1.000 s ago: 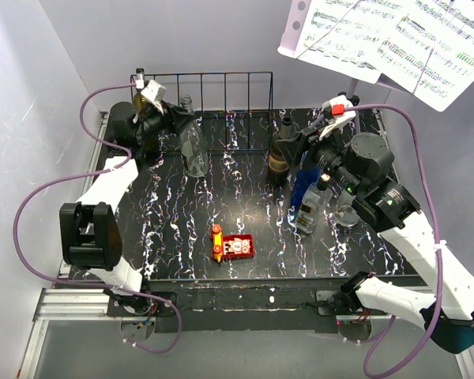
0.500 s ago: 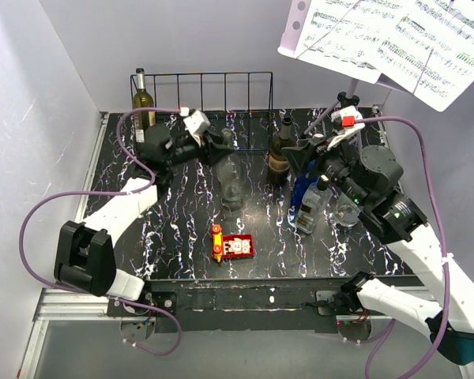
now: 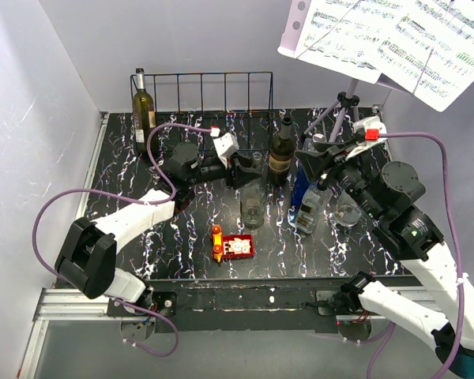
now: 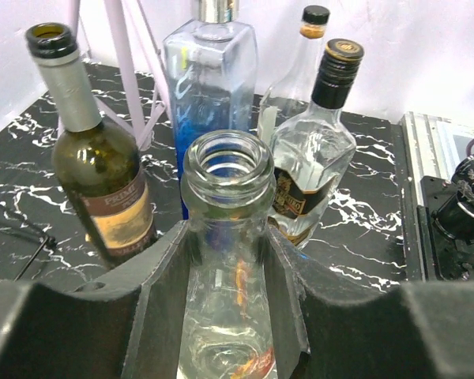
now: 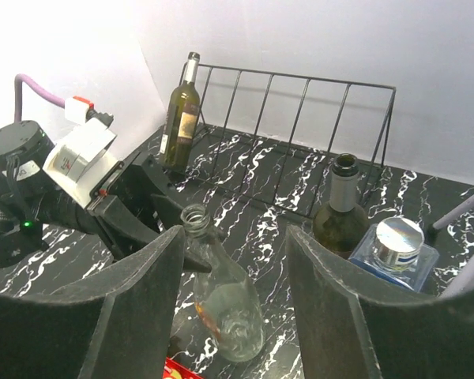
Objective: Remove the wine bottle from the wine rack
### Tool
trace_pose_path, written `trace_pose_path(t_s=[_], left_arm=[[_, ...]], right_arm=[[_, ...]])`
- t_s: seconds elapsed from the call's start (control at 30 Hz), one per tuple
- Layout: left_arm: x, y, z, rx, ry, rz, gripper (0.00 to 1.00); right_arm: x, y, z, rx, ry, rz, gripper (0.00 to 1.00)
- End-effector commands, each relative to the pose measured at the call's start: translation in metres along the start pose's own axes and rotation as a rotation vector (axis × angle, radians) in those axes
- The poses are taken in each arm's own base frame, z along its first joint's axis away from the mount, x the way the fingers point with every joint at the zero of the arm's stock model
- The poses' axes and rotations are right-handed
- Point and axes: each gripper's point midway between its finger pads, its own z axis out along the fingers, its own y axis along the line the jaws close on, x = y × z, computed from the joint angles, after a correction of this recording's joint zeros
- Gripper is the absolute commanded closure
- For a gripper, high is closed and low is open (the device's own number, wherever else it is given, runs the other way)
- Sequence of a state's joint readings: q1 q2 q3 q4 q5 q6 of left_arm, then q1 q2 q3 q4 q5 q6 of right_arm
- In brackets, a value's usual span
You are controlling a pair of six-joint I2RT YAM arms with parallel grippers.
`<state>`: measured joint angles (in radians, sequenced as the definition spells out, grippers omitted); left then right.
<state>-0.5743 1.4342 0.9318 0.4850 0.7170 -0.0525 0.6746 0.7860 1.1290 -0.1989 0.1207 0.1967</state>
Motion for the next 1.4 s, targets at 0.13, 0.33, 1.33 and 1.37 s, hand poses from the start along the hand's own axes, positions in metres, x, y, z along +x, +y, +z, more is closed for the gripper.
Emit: trace_pose_path(t_s=[0.13, 0.33, 1.33, 1.37], left_arm=[[-0.073, -0.023, 0.02, 0.05, -0.211, 0.174, 1.0], [-0.063, -0.023, 0.032, 0.057, -0.197, 0.158, 0.95], [-0.124, 0.093, -0.07, -0.69, 0.003, 0.199, 0.02], [-0.125, 0.103, -0.081, -0.723, 0.009, 0.178, 0.02]], right_arm=[[-0.022, -0.008, -0.01, 0.04, -0.095, -0.043, 0.38], [-0.022, -0.011, -0.013, 0.054, -0.097, -0.052, 0.38], [-0.016, -0.01, -0.021, 0.038, -0.088, -0.077, 0.38], [-0.016, -0.01, -0.021, 0.036, -0.088, -0.078, 0.38]])
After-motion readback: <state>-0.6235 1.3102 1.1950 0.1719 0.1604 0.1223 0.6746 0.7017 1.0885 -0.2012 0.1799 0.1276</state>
